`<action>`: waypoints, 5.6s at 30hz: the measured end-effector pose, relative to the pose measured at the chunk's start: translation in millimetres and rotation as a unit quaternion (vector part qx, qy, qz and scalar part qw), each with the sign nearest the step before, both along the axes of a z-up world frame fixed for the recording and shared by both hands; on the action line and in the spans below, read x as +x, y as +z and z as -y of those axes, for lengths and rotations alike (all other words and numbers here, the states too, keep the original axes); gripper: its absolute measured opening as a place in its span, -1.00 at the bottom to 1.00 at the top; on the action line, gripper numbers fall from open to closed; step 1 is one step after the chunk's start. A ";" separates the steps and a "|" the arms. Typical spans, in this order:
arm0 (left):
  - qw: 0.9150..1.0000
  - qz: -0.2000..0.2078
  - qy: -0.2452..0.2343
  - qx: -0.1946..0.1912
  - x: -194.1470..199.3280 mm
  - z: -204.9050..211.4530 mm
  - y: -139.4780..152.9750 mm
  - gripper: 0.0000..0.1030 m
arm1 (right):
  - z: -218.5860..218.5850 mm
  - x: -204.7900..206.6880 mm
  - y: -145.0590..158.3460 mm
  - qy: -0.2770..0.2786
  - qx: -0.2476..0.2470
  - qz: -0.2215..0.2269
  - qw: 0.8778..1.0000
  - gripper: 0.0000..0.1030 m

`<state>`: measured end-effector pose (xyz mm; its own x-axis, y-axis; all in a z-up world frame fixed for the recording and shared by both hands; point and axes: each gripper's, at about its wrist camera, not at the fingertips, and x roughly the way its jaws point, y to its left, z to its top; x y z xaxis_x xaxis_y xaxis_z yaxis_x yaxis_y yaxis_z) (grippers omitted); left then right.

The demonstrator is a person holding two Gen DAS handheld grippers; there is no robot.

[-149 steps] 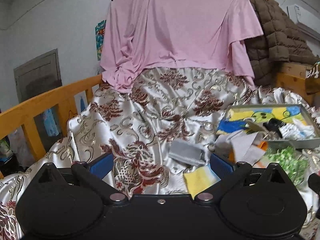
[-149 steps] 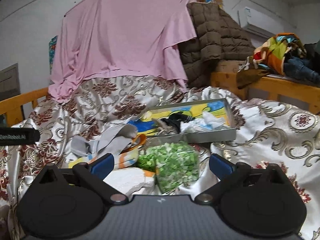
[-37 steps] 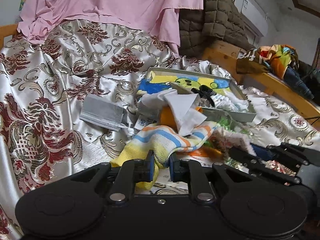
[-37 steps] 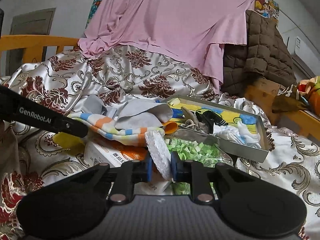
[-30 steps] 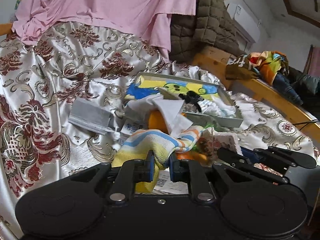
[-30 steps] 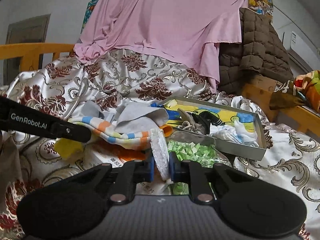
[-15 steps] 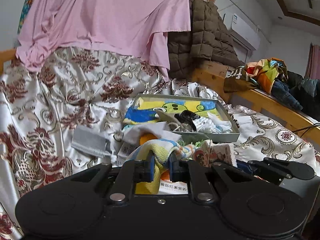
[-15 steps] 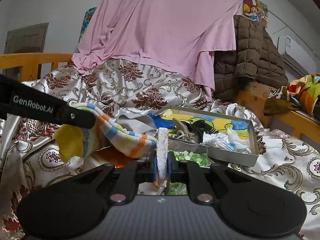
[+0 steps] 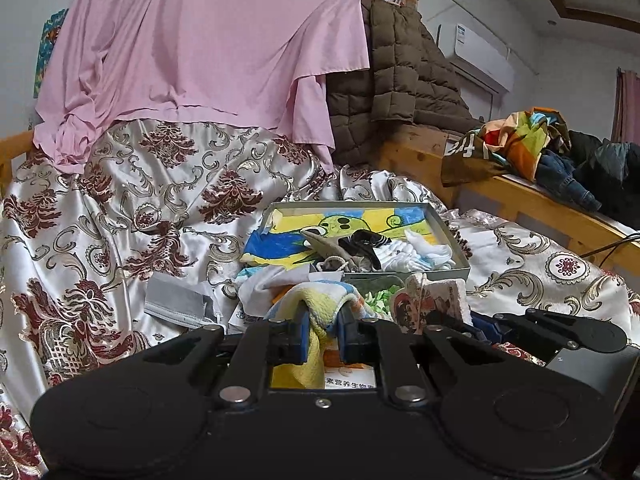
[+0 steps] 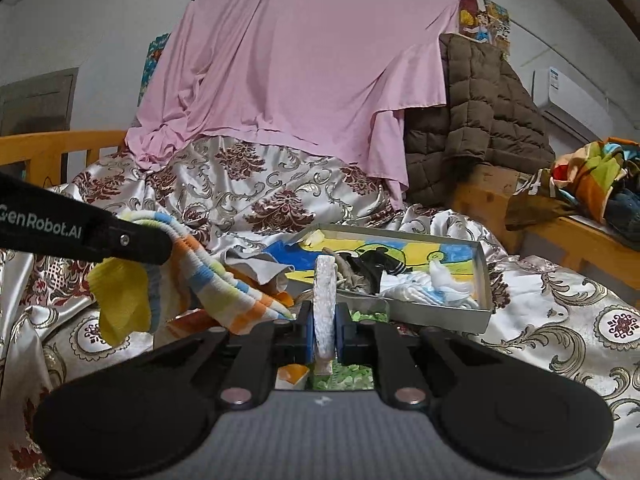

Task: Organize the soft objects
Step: 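Lift the sponge pad and striped towel and carry both over the tray, then lower both items into the tray and open both grippers, then withdraw both open grippers from the tray toward the pile, then move the left gripper to the grey cloth while the right approaches the orange cup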

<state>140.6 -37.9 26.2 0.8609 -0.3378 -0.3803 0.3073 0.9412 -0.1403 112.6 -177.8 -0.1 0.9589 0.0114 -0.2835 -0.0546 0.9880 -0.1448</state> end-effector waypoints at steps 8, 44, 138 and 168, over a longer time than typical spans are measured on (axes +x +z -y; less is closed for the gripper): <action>1.000 0.004 0.008 0.000 -2.3 9.7 10.4 -0.73 | 14.4 -5.8 9.5 -0.015 0.022 0.013 1.000 -0.78; 0.997 0.073 -0.019 -0.032 207.2 142.7 75.1 -0.73 | 162.6 174.6 17.3 -0.023 0.204 0.038 0.978 -0.77; 0.997 0.006 0.080 -0.003 85.6 53.6 44.3 0.98 | 128.4 62.9 72.7 -0.074 0.142 0.046 0.986 0.99; 0.989 -0.045 0.139 -0.019 20.9 -40.5 -5.3 0.98 | 39.0 9.8 44.3 -0.022 0.077 -0.010 0.997 0.99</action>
<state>161.5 2.6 20.9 0.8854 -0.1088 -0.4518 0.0223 0.9811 -0.1924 122.4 -216.8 44.3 0.9539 0.0146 -0.2998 -0.0121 0.9999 0.0102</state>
